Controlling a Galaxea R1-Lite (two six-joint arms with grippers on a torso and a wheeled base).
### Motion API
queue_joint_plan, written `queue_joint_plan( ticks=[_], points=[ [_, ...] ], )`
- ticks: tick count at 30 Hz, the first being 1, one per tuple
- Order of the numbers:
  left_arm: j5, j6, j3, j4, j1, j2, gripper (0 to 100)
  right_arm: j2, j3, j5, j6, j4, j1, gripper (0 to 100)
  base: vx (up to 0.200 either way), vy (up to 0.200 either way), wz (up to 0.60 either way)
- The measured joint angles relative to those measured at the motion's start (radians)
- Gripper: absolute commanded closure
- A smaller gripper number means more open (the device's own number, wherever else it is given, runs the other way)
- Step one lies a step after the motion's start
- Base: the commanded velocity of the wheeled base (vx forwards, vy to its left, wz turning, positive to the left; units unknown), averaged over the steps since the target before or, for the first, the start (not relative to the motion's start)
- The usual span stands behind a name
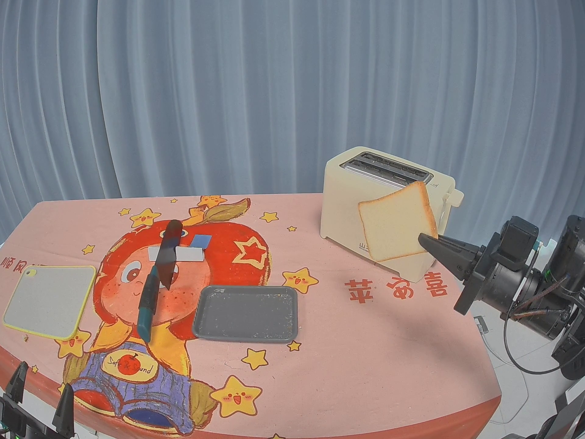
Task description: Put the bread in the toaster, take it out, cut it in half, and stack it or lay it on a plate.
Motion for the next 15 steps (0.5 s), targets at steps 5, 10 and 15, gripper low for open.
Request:
queue_joint_plan(
  ticks=[5,10,15],
  points=[
    [0.000,0.000,0.000,0.000,0.000,0.000,0,-0.011,-0.023,0.077,-0.038,0.001,-0.078,100,0.000,0.000,0.00],
    [0.000,0.000,0.000,0.000,0.000,0.000,0,-0.013,-0.060,0.184,-0.051,0.041,-0.177,100,0.000,0.000,0.00],
    [0.000,0.000,0.000,0.000,0.000,0.000,0,-0.017,-0.107,0.219,-0.079,0.123,-0.243,100,0.000,0.000,0.00]
  ],
)
